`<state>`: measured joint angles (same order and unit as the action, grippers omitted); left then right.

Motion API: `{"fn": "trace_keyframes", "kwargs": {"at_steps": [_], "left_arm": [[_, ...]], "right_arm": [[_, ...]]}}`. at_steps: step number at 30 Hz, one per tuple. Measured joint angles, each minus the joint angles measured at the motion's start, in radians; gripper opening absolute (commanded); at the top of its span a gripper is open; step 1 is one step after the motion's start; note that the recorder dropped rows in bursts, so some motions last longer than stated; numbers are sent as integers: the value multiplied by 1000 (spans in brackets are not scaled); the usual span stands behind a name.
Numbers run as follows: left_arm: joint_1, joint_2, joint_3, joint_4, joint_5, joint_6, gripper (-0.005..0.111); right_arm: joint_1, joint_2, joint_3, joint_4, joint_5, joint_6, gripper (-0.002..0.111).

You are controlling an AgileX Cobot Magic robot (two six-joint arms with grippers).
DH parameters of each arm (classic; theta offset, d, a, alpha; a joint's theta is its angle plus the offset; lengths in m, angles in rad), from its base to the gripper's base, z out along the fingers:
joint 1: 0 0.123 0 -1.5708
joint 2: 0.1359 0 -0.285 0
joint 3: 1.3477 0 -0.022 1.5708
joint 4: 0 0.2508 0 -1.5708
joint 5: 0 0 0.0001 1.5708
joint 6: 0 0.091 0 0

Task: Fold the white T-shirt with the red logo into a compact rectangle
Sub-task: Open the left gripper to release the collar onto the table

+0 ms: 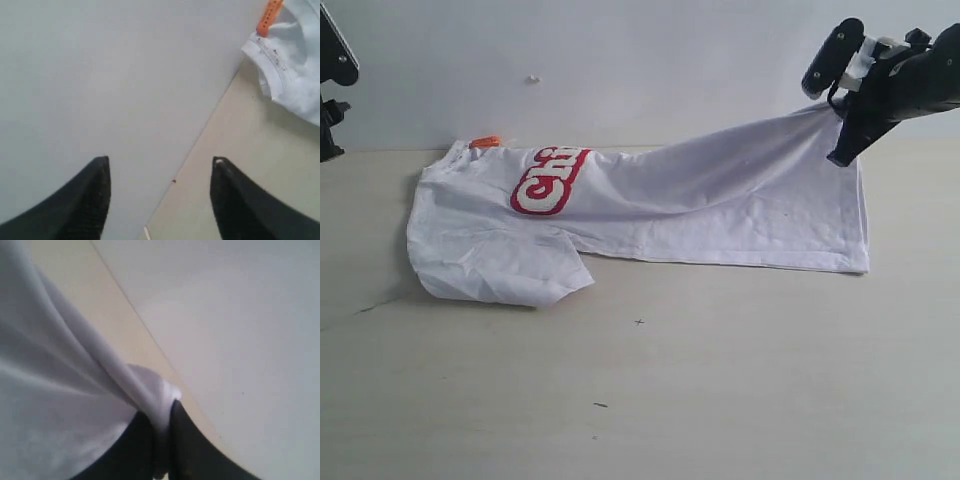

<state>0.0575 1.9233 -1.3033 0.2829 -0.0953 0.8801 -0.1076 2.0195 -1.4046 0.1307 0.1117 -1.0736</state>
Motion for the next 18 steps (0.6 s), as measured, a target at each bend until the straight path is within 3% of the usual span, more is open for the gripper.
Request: {"fn": "trace_keyframes", "kwargs": {"at_steps": [8, 18], "left_arm": [[-13, -8, 0, 0, 122, -199, 1], [-90, -8, 0, -3, 155, -221, 0]], "right_arm": [[0, 0, 0, 21, -69, 115, 0], [0, -4, 0, 21, -62, 148, 0]]}}
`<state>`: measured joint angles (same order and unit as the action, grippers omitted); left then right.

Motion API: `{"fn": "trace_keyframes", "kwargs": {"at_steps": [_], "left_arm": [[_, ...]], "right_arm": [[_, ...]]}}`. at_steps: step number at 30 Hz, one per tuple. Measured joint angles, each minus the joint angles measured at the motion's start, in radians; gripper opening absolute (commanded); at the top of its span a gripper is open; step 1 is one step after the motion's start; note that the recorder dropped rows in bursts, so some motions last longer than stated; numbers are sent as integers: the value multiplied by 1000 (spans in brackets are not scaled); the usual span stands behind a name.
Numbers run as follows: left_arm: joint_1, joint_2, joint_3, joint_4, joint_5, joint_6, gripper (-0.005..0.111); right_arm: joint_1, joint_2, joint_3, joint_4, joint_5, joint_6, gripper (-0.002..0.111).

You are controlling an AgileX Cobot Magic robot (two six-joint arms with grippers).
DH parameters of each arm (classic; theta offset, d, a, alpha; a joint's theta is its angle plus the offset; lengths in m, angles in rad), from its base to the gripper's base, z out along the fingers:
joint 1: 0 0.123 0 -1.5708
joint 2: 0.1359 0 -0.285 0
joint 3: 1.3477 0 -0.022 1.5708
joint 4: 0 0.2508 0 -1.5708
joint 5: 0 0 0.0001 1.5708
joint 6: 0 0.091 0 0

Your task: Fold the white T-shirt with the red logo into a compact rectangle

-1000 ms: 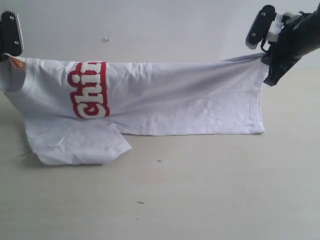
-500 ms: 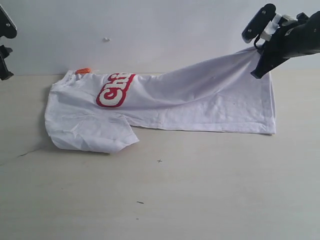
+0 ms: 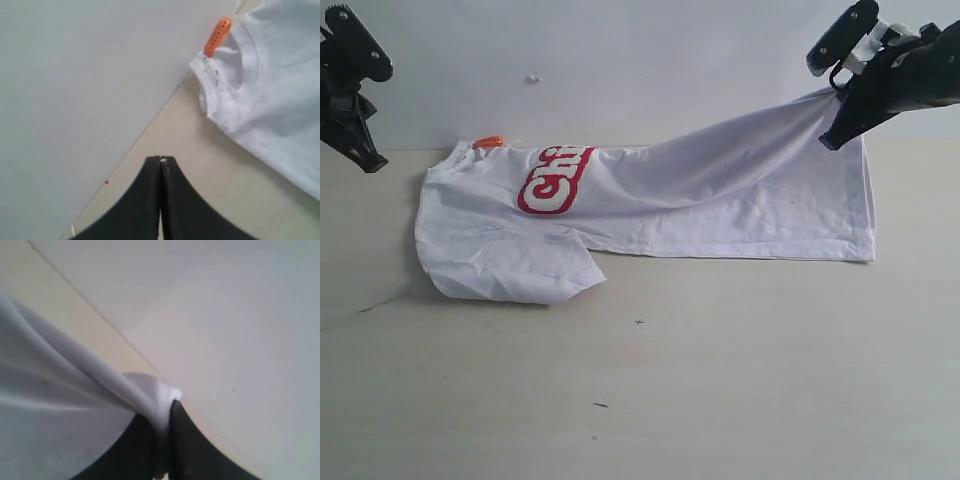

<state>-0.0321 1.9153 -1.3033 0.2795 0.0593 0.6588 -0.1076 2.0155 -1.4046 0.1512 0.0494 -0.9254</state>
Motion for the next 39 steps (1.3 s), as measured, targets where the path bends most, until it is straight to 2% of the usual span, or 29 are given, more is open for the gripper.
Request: {"fn": "trace_keyframes", "kwargs": {"at_steps": [2, 8, 10, 14, 17, 20, 21, 23, 25, 27, 28, 29, 30, 31, 34, 37, 39], "left_arm": [[-4, 0, 0, 0, 0, 0, 0], [-4, 0, 0, 0, 11, -2, 0], [-4, 0, 0, 0, 17, -2, 0], [-4, 0, 0, 0, 24, -2, 0], [-4, 0, 0, 0, 37, -2, 0], [-4, 0, 0, 0, 50, -5, 0], [-4, 0, 0, 0, 55, -13, 0], [-13, 0, 0, -16, 85, -63, 0], [-39, 0, 0, -64, 154, -81, 0], [-82, 0, 0, -171, 255, -15, 0], [-107, 9, 0, -320, 342, 102, 0], [-113, 14, 0, -399, 391, 173, 0], [-118, 32, 0, -585, 484, 301, 0], [-118, 50, 0, -686, 538, 352, 0], [-143, 104, 0, -719, 582, 346, 0], [-185, 158, 0, -630, 478, 176, 0], [-188, 180, 0, -585, 438, 100, 0]], "right_arm": [[0, 0, 0, 2, 0, 37, 6], [-2, 0, -36, 4, 46, 87, 53], [-4, 0, -58, 4, 57, 118, 58], [-5, 0, -102, 4, 68, 198, 57], [-5, 0, -136, 4, 71, 283, 51], [-5, -6, -155, 6, 102, 367, 31], [-5, -8, -159, 6, 120, 384, 15], [-5, -8, -166, 6, 188, 390, 0], [-5, 7, -166, 6, 286, 390, 0], [-5, 38, -179, 6, 425, 397, 0], [-5, 64, -198, 6, 536, 415, 0], [-5, 73, -202, 6, 575, 423, 0], [-5, 90, -205, 6, 656, 444, 0], [-5, 100, -205, 6, 702, 457, 0], [-5, 115, -174, 6, 714, 481, 0], [-5, 155, -156, 6, 666, 503, 0], [-5, 181, -156, 6, 641, 503, 0]]}}
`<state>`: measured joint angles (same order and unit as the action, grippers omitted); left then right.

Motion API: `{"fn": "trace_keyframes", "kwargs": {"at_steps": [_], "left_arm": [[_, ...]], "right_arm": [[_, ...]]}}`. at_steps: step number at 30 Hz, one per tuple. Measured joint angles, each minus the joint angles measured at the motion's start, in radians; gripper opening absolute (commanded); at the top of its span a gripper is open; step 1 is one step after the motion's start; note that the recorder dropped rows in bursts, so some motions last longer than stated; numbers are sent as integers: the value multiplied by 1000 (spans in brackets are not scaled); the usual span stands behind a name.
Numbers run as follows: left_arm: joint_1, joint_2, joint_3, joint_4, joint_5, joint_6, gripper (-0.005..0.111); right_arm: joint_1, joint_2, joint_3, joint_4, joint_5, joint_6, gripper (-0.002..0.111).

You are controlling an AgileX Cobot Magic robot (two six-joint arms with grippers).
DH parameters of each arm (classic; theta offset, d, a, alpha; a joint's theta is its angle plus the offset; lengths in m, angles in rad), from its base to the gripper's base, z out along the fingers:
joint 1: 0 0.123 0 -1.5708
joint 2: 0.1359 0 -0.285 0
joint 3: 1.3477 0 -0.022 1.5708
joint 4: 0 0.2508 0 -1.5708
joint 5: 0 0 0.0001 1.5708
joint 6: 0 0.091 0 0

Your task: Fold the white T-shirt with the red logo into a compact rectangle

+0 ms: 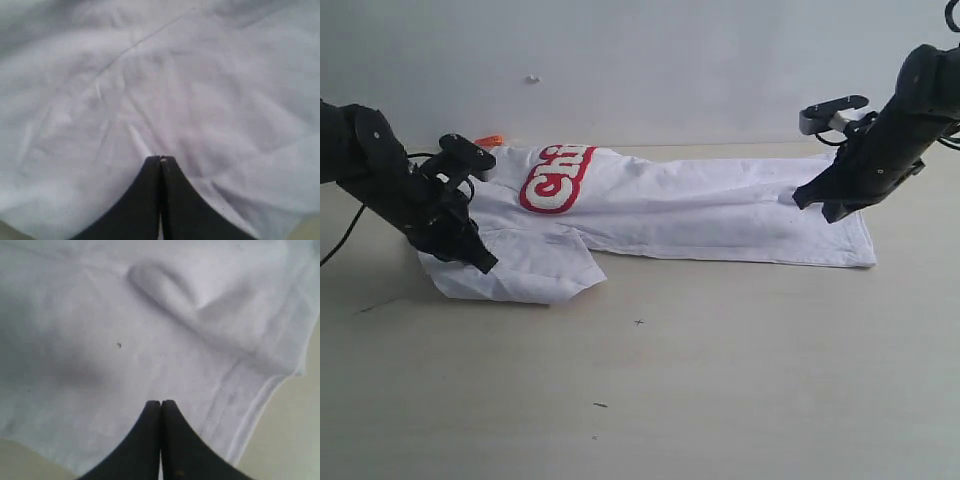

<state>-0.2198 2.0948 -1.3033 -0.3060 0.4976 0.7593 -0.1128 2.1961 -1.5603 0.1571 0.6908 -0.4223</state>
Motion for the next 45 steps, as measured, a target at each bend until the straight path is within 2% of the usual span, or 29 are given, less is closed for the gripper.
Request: {"fn": "trace_keyframes", "kwargs": {"at_steps": [10, 17, 27, 30, 38, 45], "left_arm": [[0, 8, 19, 92, 143, -43, 0], [-4, -76, 146, 174, 250, -110, 0], [-4, -196, 320, 235, 424, -117, 0], [-4, -242, 328, 210, 435, -109, 0], [-4, -468, 329, 113, 358, -49, 0], [-4, -522, 357, -8, 357, 26, 0]], "right_arm": [[0, 53, 2, 0, 42, 22, 0], [0, 33, 21, 1, 143, 48, 0], [46, -77, 193, 9, 109, 62, 0], [57, -105, 223, 16, 113, 64, 0], [65, -223, 229, 54, 99, 21, 0], [65, -209, 266, 56, -47, 39, 0]]}}
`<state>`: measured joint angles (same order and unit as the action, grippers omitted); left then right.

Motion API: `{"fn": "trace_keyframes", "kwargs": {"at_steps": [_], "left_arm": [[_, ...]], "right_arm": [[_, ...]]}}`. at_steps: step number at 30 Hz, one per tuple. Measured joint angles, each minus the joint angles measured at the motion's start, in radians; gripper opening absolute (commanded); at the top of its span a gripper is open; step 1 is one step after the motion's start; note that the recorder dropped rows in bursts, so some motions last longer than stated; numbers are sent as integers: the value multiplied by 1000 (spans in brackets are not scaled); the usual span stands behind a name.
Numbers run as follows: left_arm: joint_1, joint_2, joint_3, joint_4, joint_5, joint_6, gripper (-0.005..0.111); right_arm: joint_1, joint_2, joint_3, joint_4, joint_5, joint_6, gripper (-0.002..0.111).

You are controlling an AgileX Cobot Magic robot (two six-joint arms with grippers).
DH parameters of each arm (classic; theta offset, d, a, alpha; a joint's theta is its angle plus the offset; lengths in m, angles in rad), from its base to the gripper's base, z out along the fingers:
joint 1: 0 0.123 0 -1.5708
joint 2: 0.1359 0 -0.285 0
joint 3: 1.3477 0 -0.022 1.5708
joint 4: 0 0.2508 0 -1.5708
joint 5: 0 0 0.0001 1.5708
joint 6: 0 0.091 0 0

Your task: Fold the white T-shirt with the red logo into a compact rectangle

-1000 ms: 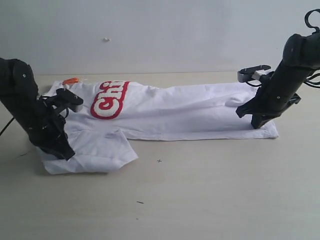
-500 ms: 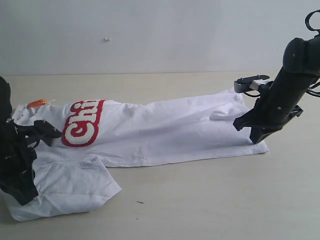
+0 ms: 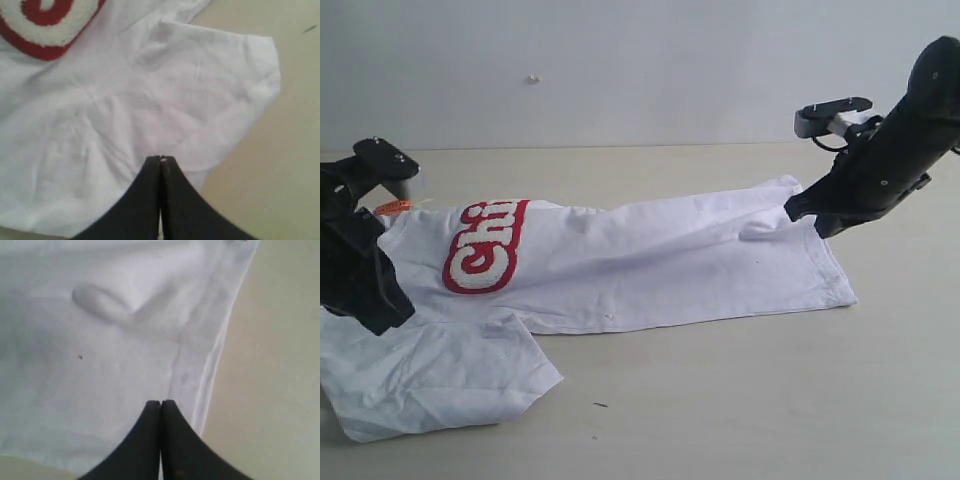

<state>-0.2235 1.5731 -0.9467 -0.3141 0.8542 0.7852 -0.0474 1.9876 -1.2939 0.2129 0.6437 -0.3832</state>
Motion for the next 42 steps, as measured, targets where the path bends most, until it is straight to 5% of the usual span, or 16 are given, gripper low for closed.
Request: {"fn": "trace_keyframes", "kwargs": {"at_steps": [4, 11, 17, 26, 31, 38, 42], "left_arm": [[-16, 0, 61, -41, 0, 54, 4], [-142, 0, 155, -49, -7, 124, 47], [-299, 0, 175, -35, -76, 18, 47], [-472, 62, 233, 62, -413, -191, 47], [-498, 145, 236, 236, -503, -399, 44], [-498, 177, 236, 633, -478, -698, 12], [-498, 167, 236, 707, -423, -743, 0]], "right_arm": [[0, 68, 9, -22, -27, 29, 0], [0, 114, 9, -94, -44, 115, 0], [0, 114, 9, -90, -45, 124, 0], [0, 114, 9, -60, -46, 124, 0], [0, 116, 9, -48, -49, 124, 0], [0, 116, 9, -45, -55, 124, 0], [0, 116, 9, -44, -54, 124, 0]]}}
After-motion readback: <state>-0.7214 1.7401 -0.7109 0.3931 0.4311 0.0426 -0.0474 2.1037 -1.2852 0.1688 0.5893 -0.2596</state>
